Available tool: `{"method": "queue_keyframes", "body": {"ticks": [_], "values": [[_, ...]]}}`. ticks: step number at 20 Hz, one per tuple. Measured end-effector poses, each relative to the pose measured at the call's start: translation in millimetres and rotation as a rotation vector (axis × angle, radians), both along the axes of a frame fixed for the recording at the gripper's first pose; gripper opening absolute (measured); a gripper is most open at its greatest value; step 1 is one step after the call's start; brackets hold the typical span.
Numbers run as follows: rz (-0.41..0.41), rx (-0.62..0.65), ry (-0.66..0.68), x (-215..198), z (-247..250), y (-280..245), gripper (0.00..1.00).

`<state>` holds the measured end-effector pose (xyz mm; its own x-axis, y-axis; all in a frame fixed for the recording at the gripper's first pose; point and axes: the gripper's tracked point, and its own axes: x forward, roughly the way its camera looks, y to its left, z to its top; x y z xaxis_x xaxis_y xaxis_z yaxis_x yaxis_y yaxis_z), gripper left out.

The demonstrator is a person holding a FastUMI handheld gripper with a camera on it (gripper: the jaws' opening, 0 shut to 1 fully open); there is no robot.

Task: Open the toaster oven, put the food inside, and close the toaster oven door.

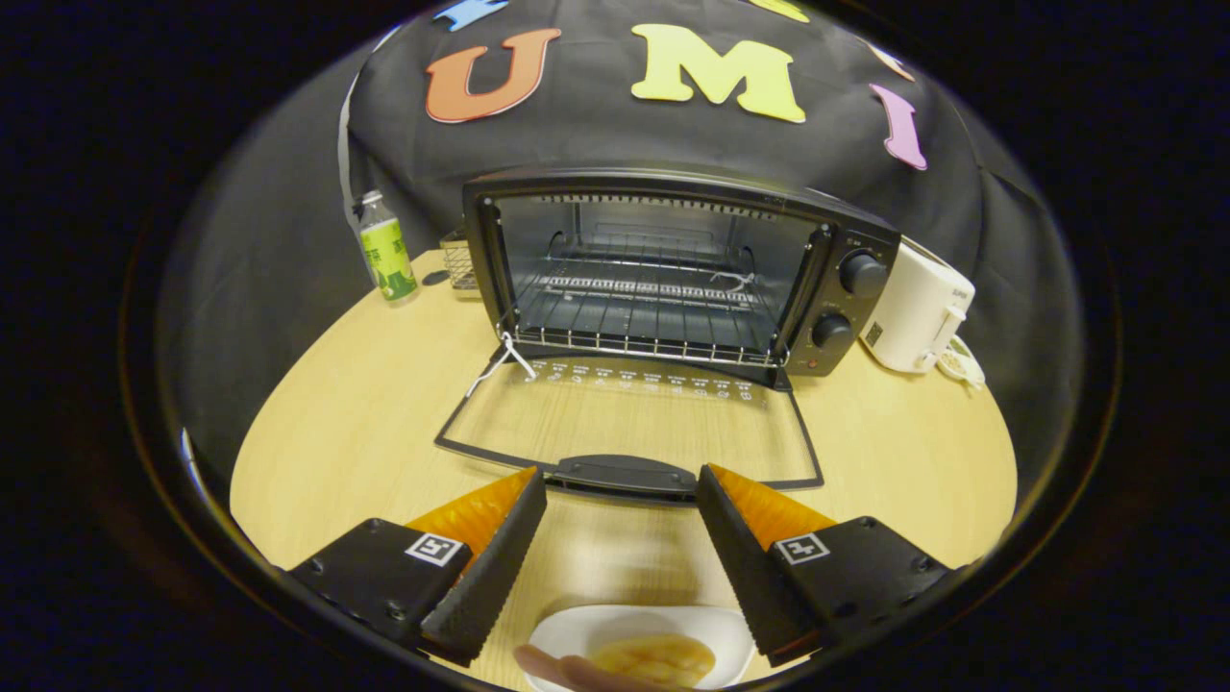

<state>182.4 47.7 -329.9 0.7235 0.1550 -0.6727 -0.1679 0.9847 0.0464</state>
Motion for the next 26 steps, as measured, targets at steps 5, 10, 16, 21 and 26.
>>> {"method": "queue_keyframes", "body": {"ticks": [5,10,16,21,26], "values": [[0.008,0.007,-0.04,-42.2,29.0,-2.8,1.0],[-0.008,0.066,-0.033,-94.8,40.5,-13.3,1.0],[0.014,0.055,0.011,-147.1,19.2,-21.1,1.0],[-0.03,0.053,0.017,-164.2,-14.0,-31.5,1.0],[-0.069,0.081,0.019,-157.1,-33.0,-38.5,1.0]]}}
